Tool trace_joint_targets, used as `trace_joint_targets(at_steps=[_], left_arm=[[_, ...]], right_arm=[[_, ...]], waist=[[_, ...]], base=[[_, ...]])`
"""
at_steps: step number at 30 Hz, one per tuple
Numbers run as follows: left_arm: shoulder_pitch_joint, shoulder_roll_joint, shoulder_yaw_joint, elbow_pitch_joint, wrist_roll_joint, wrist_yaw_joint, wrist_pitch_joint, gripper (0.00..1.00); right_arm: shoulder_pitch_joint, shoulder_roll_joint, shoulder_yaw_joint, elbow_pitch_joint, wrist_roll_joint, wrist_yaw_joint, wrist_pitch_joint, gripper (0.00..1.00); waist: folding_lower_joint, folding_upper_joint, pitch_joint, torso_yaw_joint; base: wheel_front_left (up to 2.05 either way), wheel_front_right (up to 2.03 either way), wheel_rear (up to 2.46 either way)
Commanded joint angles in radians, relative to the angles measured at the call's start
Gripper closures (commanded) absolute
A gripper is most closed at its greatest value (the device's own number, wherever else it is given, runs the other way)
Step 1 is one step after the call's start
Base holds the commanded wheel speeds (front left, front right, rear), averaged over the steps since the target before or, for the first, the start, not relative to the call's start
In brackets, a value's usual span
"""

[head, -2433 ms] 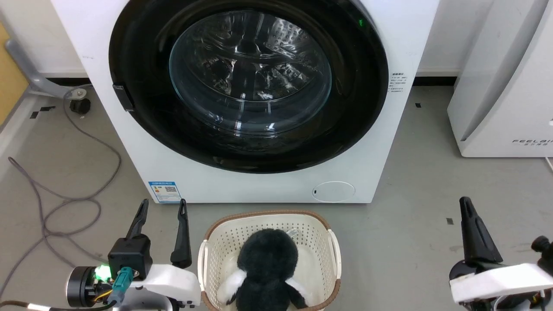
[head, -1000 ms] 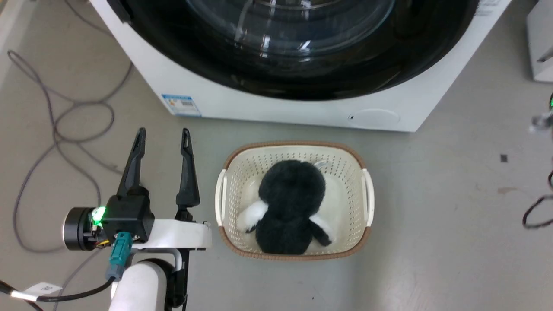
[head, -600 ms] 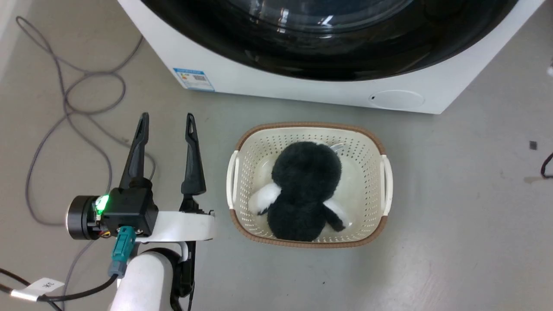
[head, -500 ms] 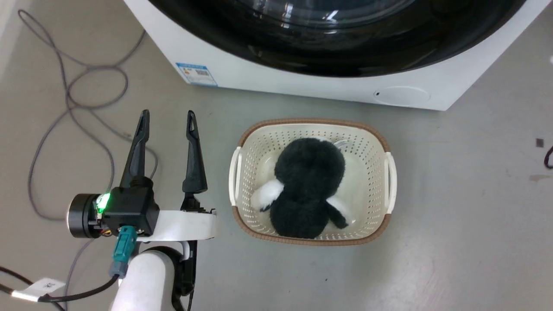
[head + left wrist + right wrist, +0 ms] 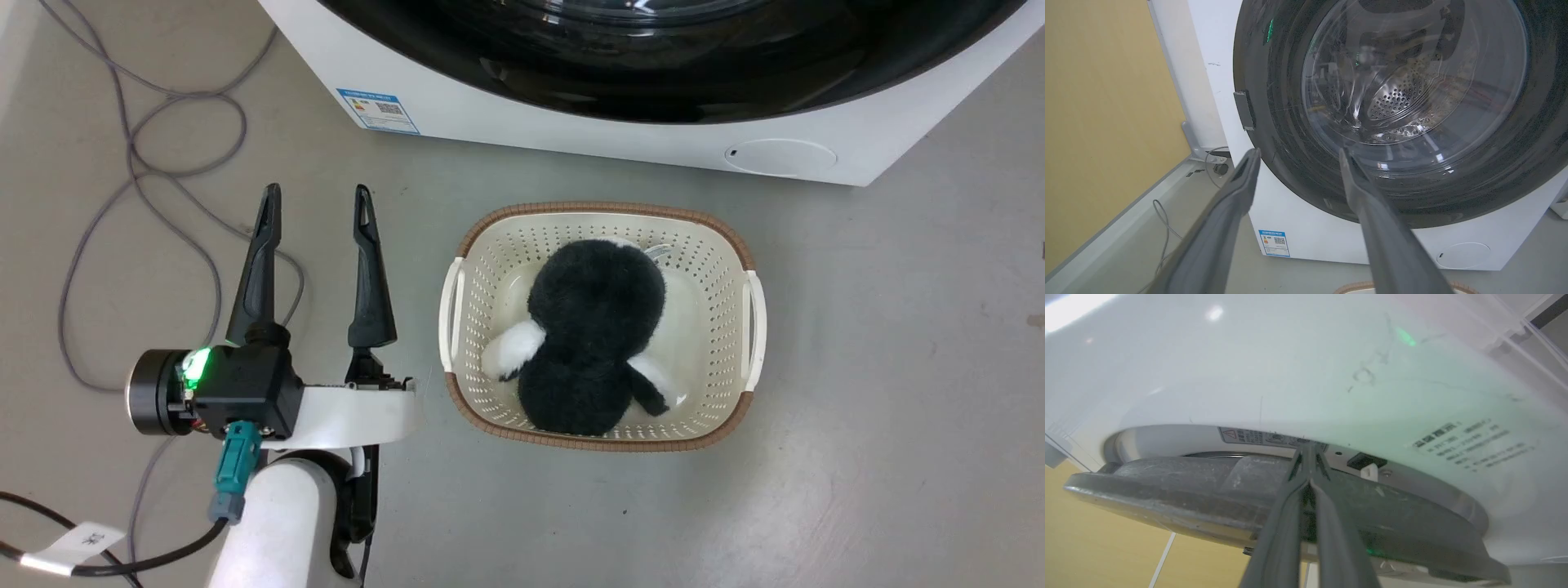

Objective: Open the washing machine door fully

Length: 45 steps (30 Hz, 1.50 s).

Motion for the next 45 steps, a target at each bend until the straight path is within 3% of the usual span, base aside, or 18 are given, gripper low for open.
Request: trace_joint_targets(at_steps=[1, 8, 16, 26, 45], left_arm=[[-0.017, 0.001, -0.004, -0.003, -0.004, 0.008, -0.010, 0.00], [-0.019, 0.001, -0.003, 0.007, -0.003, 0.008, -0.023, 0.00], [-0.004, 0.001, 0.016, 0.026, 0.001, -0.010, -0.023, 0.00], [0.054, 0.001, 0.041, 0.045, 0.013, -0.026, -0.023, 0.00], [0.191, 0.004, 0.049, 0.114, 0.034, -0.058, -0.023, 0.00]], right_arm=[[-0.022, 0.017, 0.031, 0.007, 0.038, 0.001, 0.037, 1.00], [-0.019, 0.006, 0.080, -0.002, 0.119, 0.001, 0.130, 1.00], [0.068, 0.024, 0.109, -0.065, 0.131, 0.001, 0.191, 1.00], [0.291, 0.035, 0.143, -0.200, 0.167, 0.001, 0.281, 1.00], [0.711, 0.125, 0.226, -0.502, 0.166, 0.001, 0.320, 1.00]], waist=[[-0.0001, 0.0000, 0.001, -0.002], [-0.0001, 0.0000, -0.006, -0.017], [-0.0001, 0.0000, -0.052, -0.042], [-0.0001, 0.0000, -0.150, -0.060], [-0.0001, 0.0000, -0.329, -0.047]], base=[[0.00, 0.00, 0.00], [0.00, 0.00, 0.00], [0.00, 0.00, 0.00], [0.00, 0.00, 0.00], [0.00, 0.00, 0.00]])
